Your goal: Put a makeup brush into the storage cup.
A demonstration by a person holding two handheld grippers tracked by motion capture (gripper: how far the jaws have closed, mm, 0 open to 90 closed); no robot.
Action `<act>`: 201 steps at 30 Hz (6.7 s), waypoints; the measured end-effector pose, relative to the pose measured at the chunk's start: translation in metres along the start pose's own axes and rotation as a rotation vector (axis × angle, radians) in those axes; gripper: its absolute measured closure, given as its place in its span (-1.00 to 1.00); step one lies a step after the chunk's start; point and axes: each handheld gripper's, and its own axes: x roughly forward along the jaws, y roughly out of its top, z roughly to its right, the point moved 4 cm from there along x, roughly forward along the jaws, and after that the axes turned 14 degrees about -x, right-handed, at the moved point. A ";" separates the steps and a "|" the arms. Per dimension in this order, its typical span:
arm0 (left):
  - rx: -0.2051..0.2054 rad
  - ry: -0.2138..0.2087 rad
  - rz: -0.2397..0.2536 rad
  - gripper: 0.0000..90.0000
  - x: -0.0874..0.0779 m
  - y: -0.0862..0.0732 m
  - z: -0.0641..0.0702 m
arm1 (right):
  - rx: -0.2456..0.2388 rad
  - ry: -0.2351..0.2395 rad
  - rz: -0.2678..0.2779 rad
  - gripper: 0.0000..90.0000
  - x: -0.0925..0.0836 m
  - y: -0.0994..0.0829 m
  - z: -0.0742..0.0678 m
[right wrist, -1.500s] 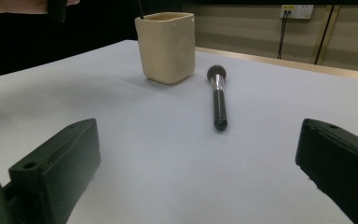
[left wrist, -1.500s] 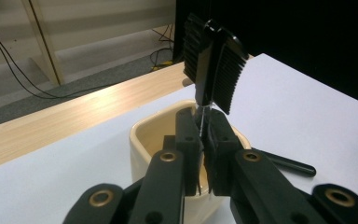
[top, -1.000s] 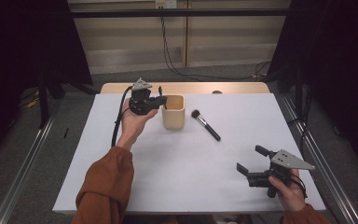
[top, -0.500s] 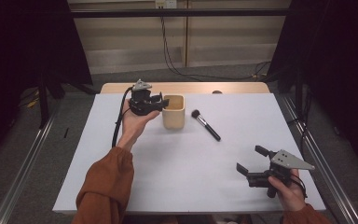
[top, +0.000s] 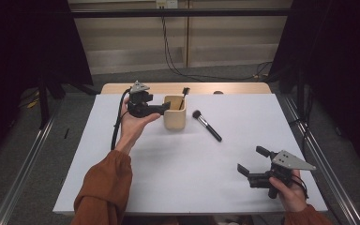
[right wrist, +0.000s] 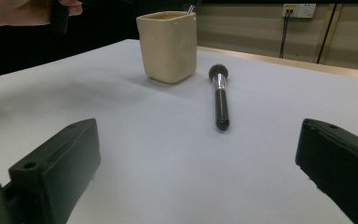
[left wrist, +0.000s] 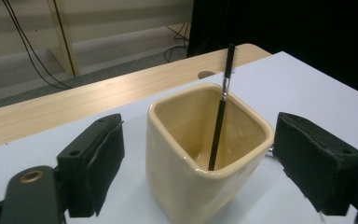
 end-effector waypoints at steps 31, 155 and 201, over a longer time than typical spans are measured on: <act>0.044 -0.045 0.139 -0.89 -0.055 -0.028 -0.003 | 0.005 -0.006 0.000 -1.00 0.000 0.000 0.001; 0.017 0.082 0.213 -0.92 -0.200 -0.150 -0.013 | -0.020 -0.030 -0.066 -1.00 0.043 0.033 0.018; 0.031 0.088 0.213 -0.92 -0.202 -0.150 -0.015 | -0.080 0.019 -0.228 -0.96 0.149 0.074 0.053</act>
